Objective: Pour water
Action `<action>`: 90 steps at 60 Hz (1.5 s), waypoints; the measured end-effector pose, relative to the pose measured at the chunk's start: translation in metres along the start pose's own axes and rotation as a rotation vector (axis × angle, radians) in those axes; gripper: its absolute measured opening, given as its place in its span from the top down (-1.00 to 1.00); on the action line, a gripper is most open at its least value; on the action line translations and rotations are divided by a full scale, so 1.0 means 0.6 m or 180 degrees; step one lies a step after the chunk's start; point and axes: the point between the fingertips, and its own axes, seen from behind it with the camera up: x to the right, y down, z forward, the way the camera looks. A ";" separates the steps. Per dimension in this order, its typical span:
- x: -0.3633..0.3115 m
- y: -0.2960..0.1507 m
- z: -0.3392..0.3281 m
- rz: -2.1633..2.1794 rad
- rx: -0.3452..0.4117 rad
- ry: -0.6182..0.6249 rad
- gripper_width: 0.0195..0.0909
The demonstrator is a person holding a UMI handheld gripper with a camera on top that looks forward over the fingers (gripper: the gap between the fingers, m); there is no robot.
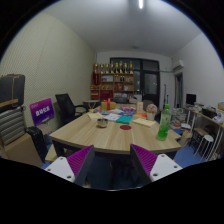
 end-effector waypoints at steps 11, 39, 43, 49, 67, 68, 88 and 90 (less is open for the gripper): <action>0.054 0.015 0.052 -0.0109 -0.0066 0.0118 -0.71; 0.470 -0.030 0.337 -0.0163 0.0446 0.0876 -0.72; 0.484 -0.026 0.398 -0.0196 0.0479 0.0878 -0.70; 0.524 -0.042 0.449 -0.0093 0.0448 0.0859 -0.71; 0.589 -0.040 0.516 0.0216 0.0388 0.1053 0.18; 0.589 -0.041 0.516 0.0222 0.0396 0.1043 0.21; 0.522 -0.122 0.493 -0.0653 0.0289 0.1090 0.50; 0.478 -0.143 0.515 -0.0876 0.0302 0.1118 0.50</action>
